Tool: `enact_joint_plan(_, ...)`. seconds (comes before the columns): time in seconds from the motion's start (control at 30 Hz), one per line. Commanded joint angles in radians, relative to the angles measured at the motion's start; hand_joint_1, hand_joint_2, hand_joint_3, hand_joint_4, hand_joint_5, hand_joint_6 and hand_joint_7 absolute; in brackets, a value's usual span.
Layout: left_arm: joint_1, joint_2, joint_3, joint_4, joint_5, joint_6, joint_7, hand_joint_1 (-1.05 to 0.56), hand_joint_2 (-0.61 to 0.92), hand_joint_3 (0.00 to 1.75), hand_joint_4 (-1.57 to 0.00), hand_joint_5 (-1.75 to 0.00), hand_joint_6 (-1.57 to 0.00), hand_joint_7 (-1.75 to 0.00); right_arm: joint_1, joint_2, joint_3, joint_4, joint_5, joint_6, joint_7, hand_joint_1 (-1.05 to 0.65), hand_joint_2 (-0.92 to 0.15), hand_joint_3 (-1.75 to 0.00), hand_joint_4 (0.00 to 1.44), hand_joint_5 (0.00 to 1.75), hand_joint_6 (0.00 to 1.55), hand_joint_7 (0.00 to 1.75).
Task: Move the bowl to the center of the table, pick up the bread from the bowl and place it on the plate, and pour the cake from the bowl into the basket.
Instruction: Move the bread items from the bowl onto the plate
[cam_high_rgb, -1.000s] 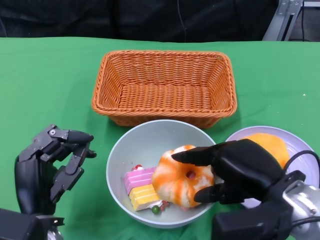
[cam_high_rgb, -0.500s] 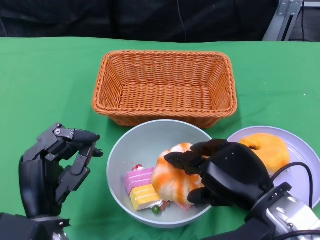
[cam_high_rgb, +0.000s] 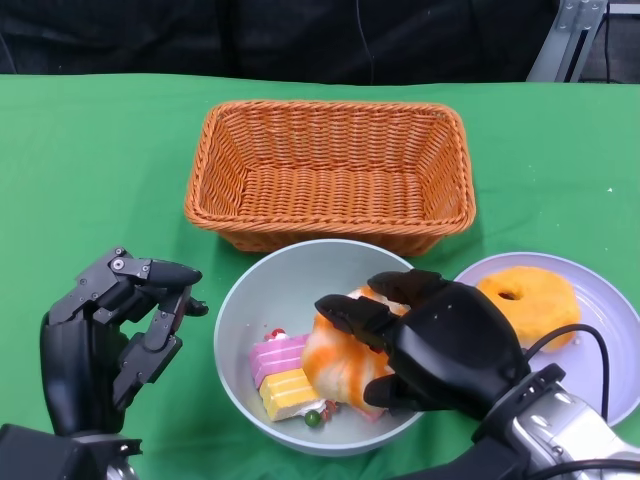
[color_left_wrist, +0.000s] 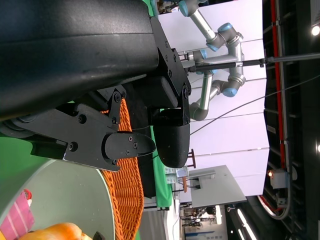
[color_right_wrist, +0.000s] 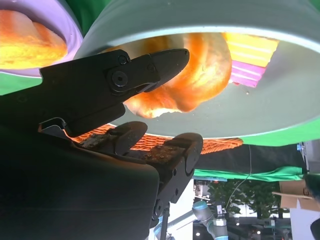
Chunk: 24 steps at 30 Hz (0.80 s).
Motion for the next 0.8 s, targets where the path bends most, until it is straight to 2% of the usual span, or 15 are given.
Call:
enact_joint_plan(0.03,0.003,0.007,0.002,-0.003,0.005,-0.007,0.004,-0.07,0.89,0.43,-0.78,-1.42,-0.87,-0.99,-0.012,0.005,0.017,0.014,-0.010,0.012,0.003,-0.82,-0.92,-0.03,0.33,0.00,0.30,0.00)
enact_joint_plan(0.4,0.008,0.007,-0.006,-0.011,-0.001,-0.001,-0.001,-0.06,0.88,0.47,-0.78,-1.42,-0.88,-0.99,-0.045,0.036,0.069,0.073,0.003,0.028,0.057,-0.85,-0.91,-0.01,0.30,0.00,0.31,0.00)
enact_joint_plan(0.53,0.008,0.012,-0.006,-0.006,0.001,-0.010,-0.006,-0.06,0.88,0.47,-0.77,-1.42,-0.87,-0.99,-0.050,0.052,0.093,0.085,-0.022,0.067,0.094,-0.86,-0.91,0.00,0.28,0.00,0.31,0.00)
enact_joint_plan(0.63,0.010,0.009,-0.006,-0.011,0.006,-0.012,0.000,-0.06,0.88,0.45,-0.78,-1.42,-0.87,-0.99,-0.058,0.052,0.115,0.078,-0.041,0.099,0.160,-0.85,-0.91,0.00,0.27,0.00,0.30,0.00)
enact_joint_plan(0.8,0.014,0.006,-0.009,-0.020,-0.001,-0.013,-0.004,-0.07,0.90,0.45,-0.78,-1.43,-0.87,-0.99,-0.060,0.062,0.144,0.076,-0.076,0.147,0.211,-0.80,-0.89,0.00,0.32,0.02,0.33,0.01)
